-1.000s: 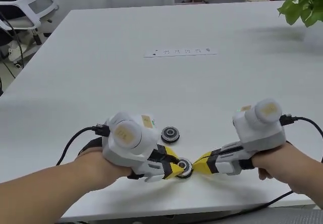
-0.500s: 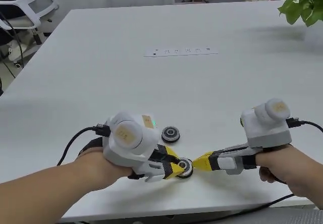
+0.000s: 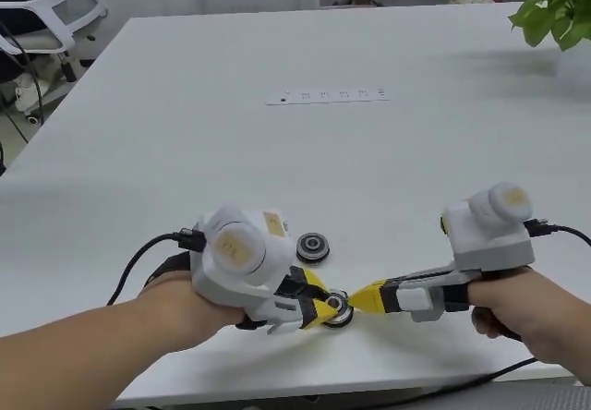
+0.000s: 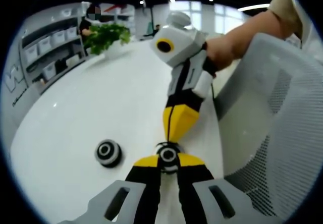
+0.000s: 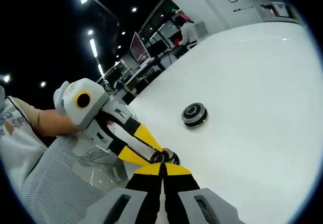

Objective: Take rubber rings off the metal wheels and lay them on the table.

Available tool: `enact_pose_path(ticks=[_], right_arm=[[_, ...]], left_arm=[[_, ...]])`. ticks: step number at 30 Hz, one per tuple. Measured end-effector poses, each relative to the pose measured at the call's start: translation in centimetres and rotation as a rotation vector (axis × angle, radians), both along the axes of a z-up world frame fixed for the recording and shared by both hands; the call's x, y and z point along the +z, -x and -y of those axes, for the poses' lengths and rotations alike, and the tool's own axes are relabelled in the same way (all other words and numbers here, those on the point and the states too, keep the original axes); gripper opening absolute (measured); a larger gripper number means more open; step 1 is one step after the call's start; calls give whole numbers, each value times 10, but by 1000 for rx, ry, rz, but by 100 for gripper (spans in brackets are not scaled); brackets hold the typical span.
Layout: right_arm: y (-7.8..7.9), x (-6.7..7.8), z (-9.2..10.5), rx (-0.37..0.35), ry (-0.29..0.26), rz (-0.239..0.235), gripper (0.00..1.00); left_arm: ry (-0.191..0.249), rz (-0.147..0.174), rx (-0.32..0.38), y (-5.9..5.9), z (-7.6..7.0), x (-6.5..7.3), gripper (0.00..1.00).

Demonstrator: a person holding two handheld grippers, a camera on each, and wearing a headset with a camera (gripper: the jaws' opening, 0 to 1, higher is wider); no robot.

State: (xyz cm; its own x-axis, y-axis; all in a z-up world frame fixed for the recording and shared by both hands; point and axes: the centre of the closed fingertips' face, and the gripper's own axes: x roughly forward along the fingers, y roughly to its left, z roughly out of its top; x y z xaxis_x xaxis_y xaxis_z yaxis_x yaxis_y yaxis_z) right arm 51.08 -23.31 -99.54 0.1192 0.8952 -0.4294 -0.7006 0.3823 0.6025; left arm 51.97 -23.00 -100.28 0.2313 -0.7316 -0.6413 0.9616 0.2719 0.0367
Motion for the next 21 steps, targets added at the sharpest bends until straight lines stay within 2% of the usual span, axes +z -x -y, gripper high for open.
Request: enact_pose_path(ticks=[11, 12, 13, 14, 15, 17, 21], right_arm=[[4, 5, -9, 43, -24, 4, 0], [5, 10, -13, 64, -59, 10, 0], [10, 18, -18, 63, -101, -35, 0], [9, 15, -18, 94, -70, 15, 0], [7, 7, -14, 108, -15, 47, 0], [6, 9, -15, 89, -37, 23, 0], [2, 5, -10, 70, -31, 40, 0]], left_arm=[[-2, 0, -3, 0, 0, 0, 11], [-2, 1, -2, 0, 0, 0, 11], [-2, 3, 2, -1, 0, 0, 11], [-2, 3, 3, -1, 0, 0, 11], [-2, 4, 3, -1, 0, 0, 11], [0, 4, 2, -1, 0, 0, 11], [1, 6, 0, -1, 0, 1, 11]])
